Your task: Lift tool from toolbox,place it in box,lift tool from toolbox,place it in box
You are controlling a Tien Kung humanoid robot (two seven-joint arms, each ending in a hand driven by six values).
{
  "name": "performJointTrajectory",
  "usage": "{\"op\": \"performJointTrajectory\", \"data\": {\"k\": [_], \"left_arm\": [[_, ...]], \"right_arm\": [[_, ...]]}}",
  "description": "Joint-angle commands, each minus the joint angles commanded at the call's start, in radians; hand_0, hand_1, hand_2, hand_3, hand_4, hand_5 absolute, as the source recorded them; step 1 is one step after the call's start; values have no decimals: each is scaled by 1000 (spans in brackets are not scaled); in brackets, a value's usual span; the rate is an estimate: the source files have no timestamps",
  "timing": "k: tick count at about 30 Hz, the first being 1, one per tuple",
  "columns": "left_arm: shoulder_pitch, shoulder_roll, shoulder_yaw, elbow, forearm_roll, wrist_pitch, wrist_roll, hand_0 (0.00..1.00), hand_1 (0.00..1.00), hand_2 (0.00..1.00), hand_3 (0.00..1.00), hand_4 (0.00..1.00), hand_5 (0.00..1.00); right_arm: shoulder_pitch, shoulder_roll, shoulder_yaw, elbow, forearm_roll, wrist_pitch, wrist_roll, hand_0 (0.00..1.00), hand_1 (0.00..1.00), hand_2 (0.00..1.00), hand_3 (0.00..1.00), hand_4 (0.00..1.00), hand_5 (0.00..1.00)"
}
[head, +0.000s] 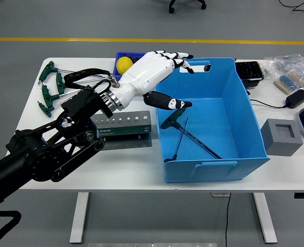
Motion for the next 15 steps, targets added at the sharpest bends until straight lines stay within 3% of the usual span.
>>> {"op": "performJointTrajectory", "data": {"k": [7,10,12,15], "left_arm": [[202,-16,-273,-110,-284,-4,44,722,745,863,766,984,645],[298,-42,-394,-145,-414,-20,85,753,762,865,761,984,666],[361,-75,-469,-153,-499,-31,112,753,762,865,761,984,666],[442,-107,-572,-166,-622,-66,124,753,762,865,761,984,666]], "right_arm": [[-1,1,-2,0,5,-2,4,681,641,724,622,841,762],[-2,2,-7,0,10,-3,6,683,643,725,621,841,762],[-2,3,-12,0,16,-4,7,683,643,725,621,841,762],[-3,4,-14,0,18,-5,8,683,643,725,621,841,762]]}}
